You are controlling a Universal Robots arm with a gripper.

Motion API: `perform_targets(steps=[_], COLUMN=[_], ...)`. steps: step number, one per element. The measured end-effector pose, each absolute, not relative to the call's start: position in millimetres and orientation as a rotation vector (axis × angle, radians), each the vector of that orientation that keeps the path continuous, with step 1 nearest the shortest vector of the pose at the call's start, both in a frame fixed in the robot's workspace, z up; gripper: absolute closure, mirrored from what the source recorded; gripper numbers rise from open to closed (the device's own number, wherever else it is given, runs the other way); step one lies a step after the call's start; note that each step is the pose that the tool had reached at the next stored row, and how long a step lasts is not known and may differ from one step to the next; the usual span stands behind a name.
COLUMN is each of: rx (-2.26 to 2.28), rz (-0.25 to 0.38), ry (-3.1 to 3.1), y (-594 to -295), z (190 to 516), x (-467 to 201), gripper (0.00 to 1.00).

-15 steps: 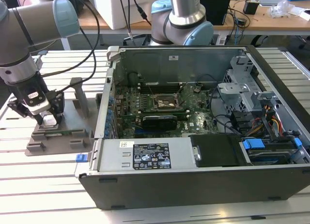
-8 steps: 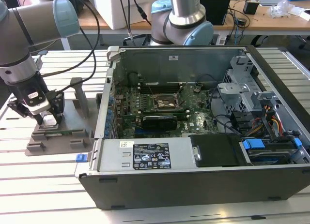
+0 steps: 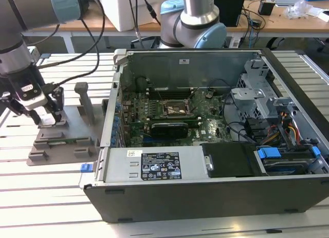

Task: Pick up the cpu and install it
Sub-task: 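Pick up the cpu and move it towards the insertion slot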

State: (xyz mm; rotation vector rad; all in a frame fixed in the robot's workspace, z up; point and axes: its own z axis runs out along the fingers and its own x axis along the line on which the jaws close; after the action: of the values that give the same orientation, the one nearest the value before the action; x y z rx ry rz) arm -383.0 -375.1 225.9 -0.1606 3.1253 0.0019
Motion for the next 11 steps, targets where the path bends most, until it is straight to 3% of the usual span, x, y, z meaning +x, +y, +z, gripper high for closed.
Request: perform_targets(steps=[11], rx=[-0.161], rz=[0.003], ry=[3.125], y=[-375.1], z=[275.7], x=[-383.0], gripper=[0.45])
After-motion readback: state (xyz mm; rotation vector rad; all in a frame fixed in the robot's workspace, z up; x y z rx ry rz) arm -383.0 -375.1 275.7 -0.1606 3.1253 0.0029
